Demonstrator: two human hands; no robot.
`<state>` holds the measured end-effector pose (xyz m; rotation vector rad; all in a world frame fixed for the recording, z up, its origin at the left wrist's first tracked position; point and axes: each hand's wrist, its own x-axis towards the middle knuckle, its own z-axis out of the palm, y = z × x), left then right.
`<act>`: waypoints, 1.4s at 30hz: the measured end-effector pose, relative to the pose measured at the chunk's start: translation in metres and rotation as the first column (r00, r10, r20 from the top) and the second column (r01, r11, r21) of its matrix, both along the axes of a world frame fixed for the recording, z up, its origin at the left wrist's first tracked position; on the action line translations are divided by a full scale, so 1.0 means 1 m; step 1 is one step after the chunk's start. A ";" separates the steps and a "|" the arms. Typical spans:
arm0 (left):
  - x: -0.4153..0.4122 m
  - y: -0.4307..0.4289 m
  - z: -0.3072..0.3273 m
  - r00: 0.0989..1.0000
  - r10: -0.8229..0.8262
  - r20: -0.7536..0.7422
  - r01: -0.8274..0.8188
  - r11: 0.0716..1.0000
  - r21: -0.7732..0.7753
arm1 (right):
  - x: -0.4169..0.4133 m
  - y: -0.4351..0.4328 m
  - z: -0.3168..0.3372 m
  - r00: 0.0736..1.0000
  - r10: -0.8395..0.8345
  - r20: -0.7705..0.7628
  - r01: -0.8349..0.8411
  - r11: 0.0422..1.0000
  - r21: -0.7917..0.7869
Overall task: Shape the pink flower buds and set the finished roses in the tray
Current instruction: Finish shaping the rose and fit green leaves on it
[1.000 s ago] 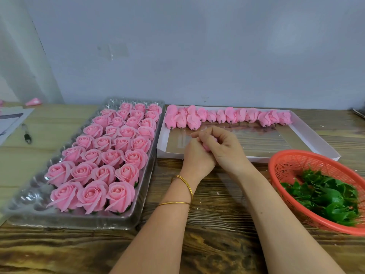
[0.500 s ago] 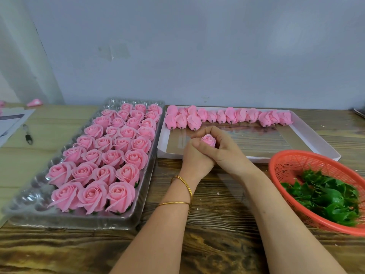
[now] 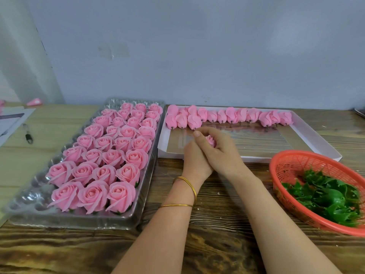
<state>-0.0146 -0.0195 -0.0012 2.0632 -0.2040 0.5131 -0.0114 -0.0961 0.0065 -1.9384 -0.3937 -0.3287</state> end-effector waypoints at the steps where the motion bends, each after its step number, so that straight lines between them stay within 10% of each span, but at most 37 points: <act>1: 0.001 0.000 -0.001 1.000 0.013 -0.001 -0.013 1.000 0.012 | 0.001 0.000 -0.001 1.000 -0.004 -0.012 0.004 1.000 -0.008; 18: 0.004 0.001 -0.001 0.999 0.037 0.012 -0.037 0.999 0.011 | -0.006 -0.011 0.004 0.998 0.058 0.004 -0.055 0.967 -0.248; 23: 0.003 0.002 -0.003 0.999 0.029 -0.041 -0.034 0.992 -0.123 | -0.007 -0.011 0.010 0.997 -0.055 -0.061 0.058 0.997 0.056; 42: 0.006 0.001 -0.012 0.992 0.088 0.085 -0.107 0.963 0.247 | 0.003 -0.006 -0.007 0.984 -0.141 0.108 0.156 0.976 -0.150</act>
